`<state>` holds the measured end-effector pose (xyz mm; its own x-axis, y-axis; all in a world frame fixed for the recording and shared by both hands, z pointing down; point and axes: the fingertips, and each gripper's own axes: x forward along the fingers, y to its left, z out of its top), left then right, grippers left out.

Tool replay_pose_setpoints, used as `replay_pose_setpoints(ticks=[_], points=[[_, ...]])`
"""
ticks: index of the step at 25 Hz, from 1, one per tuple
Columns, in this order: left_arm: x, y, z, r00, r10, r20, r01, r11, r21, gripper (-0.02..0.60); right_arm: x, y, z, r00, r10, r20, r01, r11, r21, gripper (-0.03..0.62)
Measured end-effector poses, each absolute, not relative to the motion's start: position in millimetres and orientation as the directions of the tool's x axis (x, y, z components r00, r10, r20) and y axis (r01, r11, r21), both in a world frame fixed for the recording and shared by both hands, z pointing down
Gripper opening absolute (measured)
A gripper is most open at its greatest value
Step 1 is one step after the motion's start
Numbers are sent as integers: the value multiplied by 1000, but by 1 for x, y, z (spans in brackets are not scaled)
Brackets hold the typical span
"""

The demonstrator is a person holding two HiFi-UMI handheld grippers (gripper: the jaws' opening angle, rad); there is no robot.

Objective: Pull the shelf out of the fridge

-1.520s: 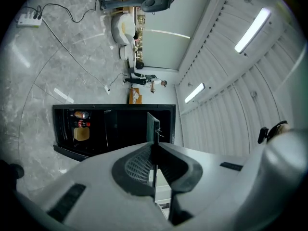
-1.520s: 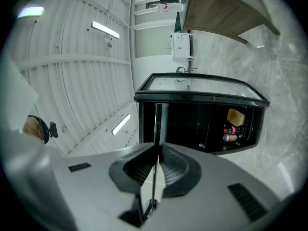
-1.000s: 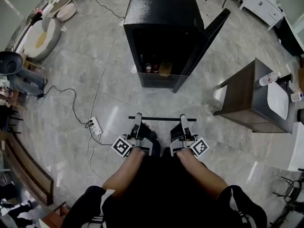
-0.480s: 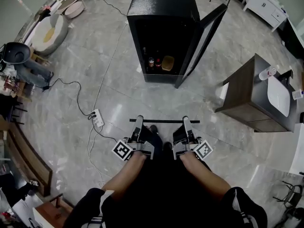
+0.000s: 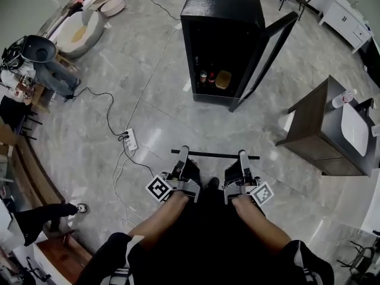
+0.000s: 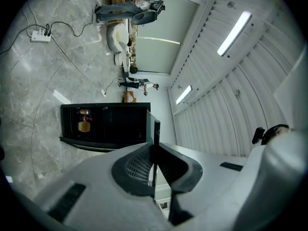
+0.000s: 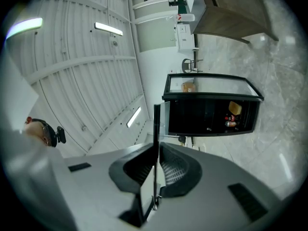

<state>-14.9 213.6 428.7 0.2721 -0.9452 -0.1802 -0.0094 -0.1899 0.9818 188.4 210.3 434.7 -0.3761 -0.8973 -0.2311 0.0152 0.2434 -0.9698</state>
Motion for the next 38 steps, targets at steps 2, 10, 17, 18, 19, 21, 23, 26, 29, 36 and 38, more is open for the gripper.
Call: replay_pose_setpoints(ticks=[2,10,17,18,19,21,23,26,29,36,38], points=[[-19,216,423,273,-944,-185,-3,-194,981,35,184,213,429,-375,-898,-231,13,244,-970,38],[-26,226,417,255,-946,-197,-2,-205,979,35,179,216,417,-402,-880,-254,8,274,-962,38],[-26,226,408,251,-940,-229,-5,-238,971,35,178,217,414,-412,-874,-259,-1,284,-959,38],[-26,226,408,252,-940,-229,-4,-238,971,35,179,217,414,-411,-874,-258,-2,284,-959,38],[-25,226,409,253,-940,-229,-3,-238,971,35,179,217,413,-410,-875,-259,-1,284,-959,38],[-26,226,408,255,-939,-230,-3,-239,971,35,178,217,413,-407,-876,-260,-1,285,-958,38],[-25,225,408,257,-938,-232,-5,-242,970,35,179,217,412,-405,-876,-260,-5,287,-958,38],[-24,224,407,262,-936,-234,-7,-244,970,35,180,217,413,-402,-879,-258,-15,288,-958,38],[-24,224,406,266,-935,-235,-8,-246,969,35,180,218,413,-399,-880,-259,-18,290,-957,38],[-24,224,407,270,-934,-234,-5,-244,970,35,181,219,412,-397,-878,-265,-20,297,-955,38],[-23,225,407,270,-934,-236,-3,-246,969,35,181,220,413,-399,-878,-263,-22,296,-955,38]])
